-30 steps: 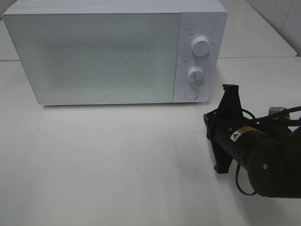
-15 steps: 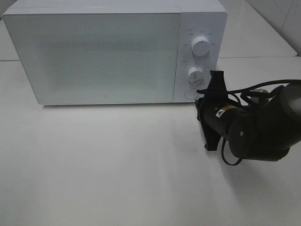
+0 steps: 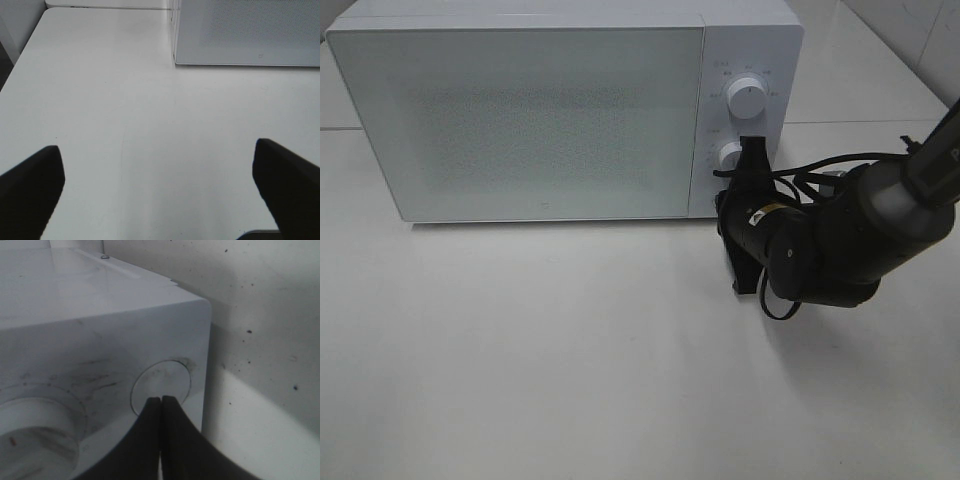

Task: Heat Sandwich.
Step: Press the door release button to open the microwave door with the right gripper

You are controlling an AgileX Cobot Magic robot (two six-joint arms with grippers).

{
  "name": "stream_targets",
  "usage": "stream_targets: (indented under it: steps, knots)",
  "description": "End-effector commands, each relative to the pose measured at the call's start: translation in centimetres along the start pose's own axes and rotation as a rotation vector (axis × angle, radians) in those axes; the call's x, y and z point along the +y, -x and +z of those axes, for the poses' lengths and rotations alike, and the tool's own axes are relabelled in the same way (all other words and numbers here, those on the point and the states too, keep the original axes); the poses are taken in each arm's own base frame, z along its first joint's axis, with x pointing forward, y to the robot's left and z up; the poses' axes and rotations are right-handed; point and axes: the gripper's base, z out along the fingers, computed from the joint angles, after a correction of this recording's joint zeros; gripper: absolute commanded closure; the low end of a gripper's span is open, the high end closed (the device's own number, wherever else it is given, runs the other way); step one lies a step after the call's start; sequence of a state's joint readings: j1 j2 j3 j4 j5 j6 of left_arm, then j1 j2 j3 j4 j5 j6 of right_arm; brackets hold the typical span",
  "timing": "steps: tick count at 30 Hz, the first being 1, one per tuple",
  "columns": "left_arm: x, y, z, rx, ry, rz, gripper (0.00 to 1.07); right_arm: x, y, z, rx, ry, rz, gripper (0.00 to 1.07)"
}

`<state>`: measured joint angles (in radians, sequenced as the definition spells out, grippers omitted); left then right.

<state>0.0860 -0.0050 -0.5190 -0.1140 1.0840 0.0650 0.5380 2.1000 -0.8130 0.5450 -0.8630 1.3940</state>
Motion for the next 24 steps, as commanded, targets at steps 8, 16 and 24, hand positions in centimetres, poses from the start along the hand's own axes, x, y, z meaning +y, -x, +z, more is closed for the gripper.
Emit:
stream_targets:
  steps: [8,16,24]
  knots:
    - [0.0,0.0,-0.2,-0.027,0.003,-0.003,0.09,0.7,0.6,1.5,-0.043,0.034,-0.021,1.07]
    - [0.0,0.0,-0.2,-0.027,0.003,-0.003,0.09,2.0,0.5,1.8,-0.063,0.108,-0.010,1.07]
    - [0.0,0.0,-0.2,-0.027,0.003,-0.003,0.09,4.2,0.5,1.3,-0.080,0.247,0.004,1.07]
